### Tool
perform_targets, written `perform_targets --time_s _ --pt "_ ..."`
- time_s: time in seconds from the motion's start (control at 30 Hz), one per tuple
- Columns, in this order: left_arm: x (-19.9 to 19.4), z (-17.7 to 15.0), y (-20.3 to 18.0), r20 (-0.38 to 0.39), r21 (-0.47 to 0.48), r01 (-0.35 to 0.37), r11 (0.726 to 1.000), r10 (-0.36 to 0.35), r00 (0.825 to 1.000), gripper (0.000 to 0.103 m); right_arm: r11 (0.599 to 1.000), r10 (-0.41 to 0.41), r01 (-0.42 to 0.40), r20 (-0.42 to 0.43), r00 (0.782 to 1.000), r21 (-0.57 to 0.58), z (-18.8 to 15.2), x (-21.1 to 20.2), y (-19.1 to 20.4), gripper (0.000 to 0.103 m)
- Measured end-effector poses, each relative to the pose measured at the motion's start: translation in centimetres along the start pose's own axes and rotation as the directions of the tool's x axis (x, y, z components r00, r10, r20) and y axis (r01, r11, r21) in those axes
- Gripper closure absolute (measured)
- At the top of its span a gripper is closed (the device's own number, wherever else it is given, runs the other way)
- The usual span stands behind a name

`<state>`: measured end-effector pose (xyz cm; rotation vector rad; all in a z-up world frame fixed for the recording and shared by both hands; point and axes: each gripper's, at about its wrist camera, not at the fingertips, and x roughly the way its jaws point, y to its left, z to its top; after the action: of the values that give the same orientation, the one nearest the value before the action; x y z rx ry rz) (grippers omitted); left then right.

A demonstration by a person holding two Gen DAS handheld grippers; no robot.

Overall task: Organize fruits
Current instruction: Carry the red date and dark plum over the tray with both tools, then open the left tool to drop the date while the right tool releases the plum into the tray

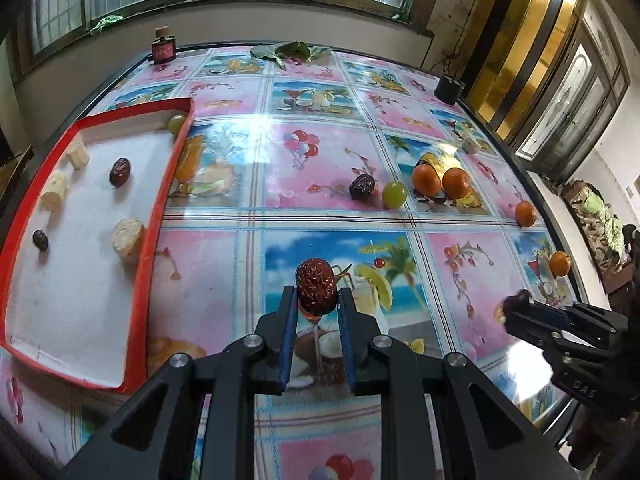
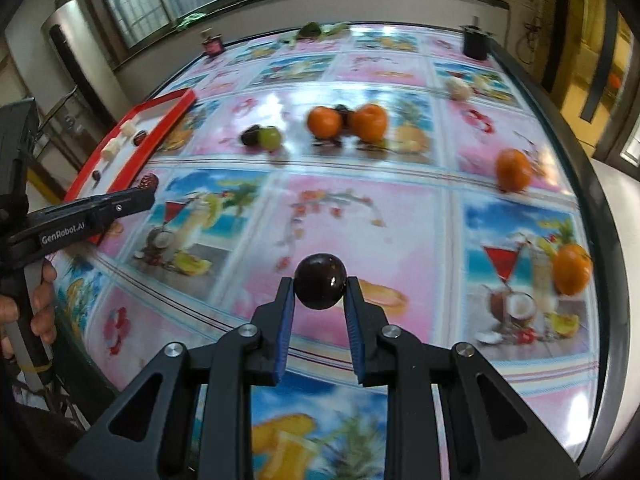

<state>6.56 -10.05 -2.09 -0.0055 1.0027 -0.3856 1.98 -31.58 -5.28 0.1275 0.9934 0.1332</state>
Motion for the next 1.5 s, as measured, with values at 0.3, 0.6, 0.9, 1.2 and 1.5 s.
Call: perform_targets --time_s 0.3,0.6,0.9,1.2,1.5 --pt "-2.8 0.0 3.5 0.045 -0.051 -0.025 0.998 0.028 0.999 0.084 0.991 0.073 -0.072 -0.001 0.997 -0.109 3.2 1.4 6.2 0.076" --pt "-4.7 0.5 9.1 0.085 -0.131 -0.088 0.987 0.100 0.991 0.084 0.964 0.168 -0.167 -0.013 0.986 -0.209 7.0 3.3 13.0 0.076" --pt "-5.0 0.5 16.6 0.067 -0.223 -0.207 0.953 0.227 0.972 0.084 0.906 0.262 -0.271 -0.070 0.962 -0.325 10.3 7.2 21.7 0.076" --pt "-3.3 -0.3 21.3 0.004 -0.268 -0.250 0.930 0.260 0.966 0.084 0.859 0.289 -0.328 -0.158 0.944 -0.393 11.5 12.1 27.8 0.076" --pt "-1.8 0.0 21.9 -0.021 -0.247 -0.242 0.938 0.244 0.970 0.084 0.846 0.252 -0.320 -0.209 0.945 -0.426 11.2 14.3 29.0 0.076"
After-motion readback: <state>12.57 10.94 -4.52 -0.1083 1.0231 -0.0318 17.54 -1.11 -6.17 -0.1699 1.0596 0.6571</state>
